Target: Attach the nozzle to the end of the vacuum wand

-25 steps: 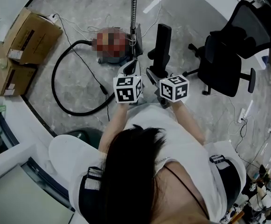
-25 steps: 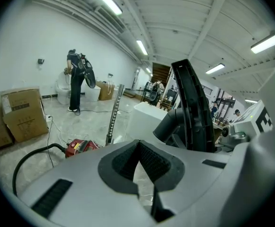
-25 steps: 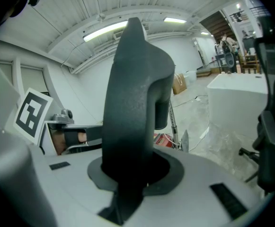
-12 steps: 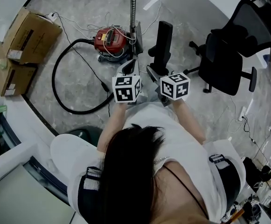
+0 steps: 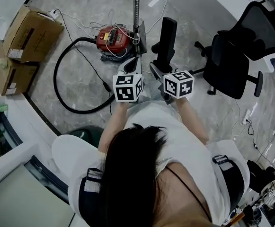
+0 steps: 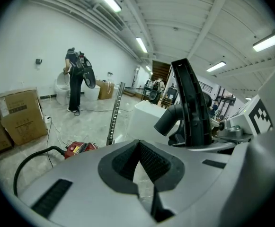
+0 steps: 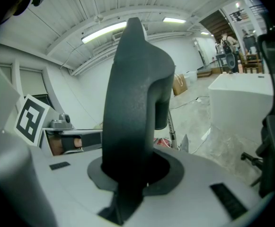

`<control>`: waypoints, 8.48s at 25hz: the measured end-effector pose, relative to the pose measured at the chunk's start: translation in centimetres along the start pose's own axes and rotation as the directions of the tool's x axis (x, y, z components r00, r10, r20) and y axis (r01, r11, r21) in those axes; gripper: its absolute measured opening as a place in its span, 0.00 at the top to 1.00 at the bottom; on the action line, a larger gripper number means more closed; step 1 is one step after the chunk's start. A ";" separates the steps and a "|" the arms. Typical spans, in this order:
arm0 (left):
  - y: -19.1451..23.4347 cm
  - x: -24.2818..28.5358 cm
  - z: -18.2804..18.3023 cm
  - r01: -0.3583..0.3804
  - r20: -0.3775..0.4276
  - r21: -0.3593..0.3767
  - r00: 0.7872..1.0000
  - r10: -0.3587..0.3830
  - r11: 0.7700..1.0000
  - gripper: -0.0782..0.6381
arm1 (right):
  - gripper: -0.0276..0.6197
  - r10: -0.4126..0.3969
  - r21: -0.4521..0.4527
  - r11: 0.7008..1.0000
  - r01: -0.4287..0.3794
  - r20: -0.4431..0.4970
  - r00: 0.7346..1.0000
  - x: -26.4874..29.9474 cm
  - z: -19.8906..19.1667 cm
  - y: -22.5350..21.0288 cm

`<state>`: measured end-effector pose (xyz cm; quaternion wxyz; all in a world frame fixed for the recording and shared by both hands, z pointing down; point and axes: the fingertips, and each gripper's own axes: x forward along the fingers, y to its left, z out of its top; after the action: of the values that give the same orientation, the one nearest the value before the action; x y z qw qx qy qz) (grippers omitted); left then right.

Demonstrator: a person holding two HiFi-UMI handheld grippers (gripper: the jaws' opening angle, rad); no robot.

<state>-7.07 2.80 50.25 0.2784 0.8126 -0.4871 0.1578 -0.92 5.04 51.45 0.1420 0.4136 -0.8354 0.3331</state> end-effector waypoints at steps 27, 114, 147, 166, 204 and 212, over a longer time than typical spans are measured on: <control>1.8 9.7 7.1 -0.162 0.038 -0.080 0.985 0.166 0.984 0.89 | 0.84 0.127 -0.052 0.990 -0.131 -0.059 0.990 4.7 9.1 -8.9; 11.3 28.2 15.6 -0.032 0.051 0.020 0.998 0.031 0.999 0.48 | 0.84 0.119 -0.151 0.980 -0.133 -0.098 0.988 13.4 19.6 -14.9; 10.9 28.5 15.5 0.045 0.024 0.135 0.999 -0.049 0.990 0.67 | 0.83 0.501 0.135 0.863 -0.487 -0.101 0.860 16.0 27.0 -9.6; 10.9 28.4 15.4 0.062 0.023 0.171 0.997 -0.067 0.983 0.68 | 0.83 0.587 0.111 0.806 -0.582 -0.273 0.762 15.7 26.1 -9.3; 10.4 28.6 15.3 0.099 0.014 0.178 0.995 -0.103 0.979 0.68 | 0.84 0.441 -0.257 0.730 -0.634 -0.532 0.723 15.0 24.6 -8.9; 9.9 28.6 15.3 0.115 0.002 0.204 0.993 -0.118 0.972 0.68 | 0.84 0.375 -0.329 0.743 -0.583 -0.517 0.769 15.3 23.4 -9.5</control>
<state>-2.41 -30.29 56.20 0.1992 0.8652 -0.4217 0.1843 -1.99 -23.94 46.20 0.3203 0.0498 -0.9188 0.2254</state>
